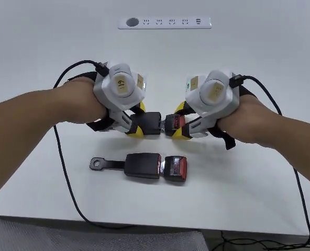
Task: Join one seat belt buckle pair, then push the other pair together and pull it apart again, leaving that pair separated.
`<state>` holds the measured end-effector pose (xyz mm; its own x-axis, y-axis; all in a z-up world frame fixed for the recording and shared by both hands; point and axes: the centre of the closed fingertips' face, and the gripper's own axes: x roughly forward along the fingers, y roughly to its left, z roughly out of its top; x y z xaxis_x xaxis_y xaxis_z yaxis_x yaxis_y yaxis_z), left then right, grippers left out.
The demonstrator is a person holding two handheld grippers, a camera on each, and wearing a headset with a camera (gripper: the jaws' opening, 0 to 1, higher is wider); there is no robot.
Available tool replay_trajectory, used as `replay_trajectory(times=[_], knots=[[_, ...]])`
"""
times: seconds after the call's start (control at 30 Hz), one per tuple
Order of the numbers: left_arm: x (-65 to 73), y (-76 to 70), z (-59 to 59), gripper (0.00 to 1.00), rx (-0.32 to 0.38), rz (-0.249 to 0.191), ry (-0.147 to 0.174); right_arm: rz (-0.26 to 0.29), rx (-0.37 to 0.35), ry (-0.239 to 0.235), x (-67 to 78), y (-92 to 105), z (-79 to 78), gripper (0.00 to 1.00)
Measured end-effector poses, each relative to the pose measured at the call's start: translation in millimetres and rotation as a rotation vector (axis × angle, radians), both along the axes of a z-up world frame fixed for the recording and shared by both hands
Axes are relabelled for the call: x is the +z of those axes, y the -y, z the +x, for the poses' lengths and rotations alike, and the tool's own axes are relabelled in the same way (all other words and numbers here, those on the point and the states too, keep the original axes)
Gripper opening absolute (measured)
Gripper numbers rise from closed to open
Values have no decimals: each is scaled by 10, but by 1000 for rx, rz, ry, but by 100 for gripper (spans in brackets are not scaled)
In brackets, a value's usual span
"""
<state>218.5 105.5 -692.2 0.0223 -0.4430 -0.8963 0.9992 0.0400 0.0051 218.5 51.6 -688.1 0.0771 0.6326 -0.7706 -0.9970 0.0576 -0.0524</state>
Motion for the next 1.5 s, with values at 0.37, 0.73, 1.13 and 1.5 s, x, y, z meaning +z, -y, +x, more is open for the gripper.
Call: replay_trajectory(times=[0.37, 0.73, 1.13, 1.5], knots=[[-12, -4, 1, 32, 9, 8, -2, -5, -4, 6, 14, 8, 13, 32], [-11, -8, 10, 32, 35, -6, -4, -5, -19, -1, 18, 60, 2, 32], [-5, -2, 7, 32, 40, -9, -6, -9, -23, -20, 18, 148, 9, 33], [-10, 2, 3, 33, 42, -14, -8, -7, -1, -10, 16, 188, 34, 33]])
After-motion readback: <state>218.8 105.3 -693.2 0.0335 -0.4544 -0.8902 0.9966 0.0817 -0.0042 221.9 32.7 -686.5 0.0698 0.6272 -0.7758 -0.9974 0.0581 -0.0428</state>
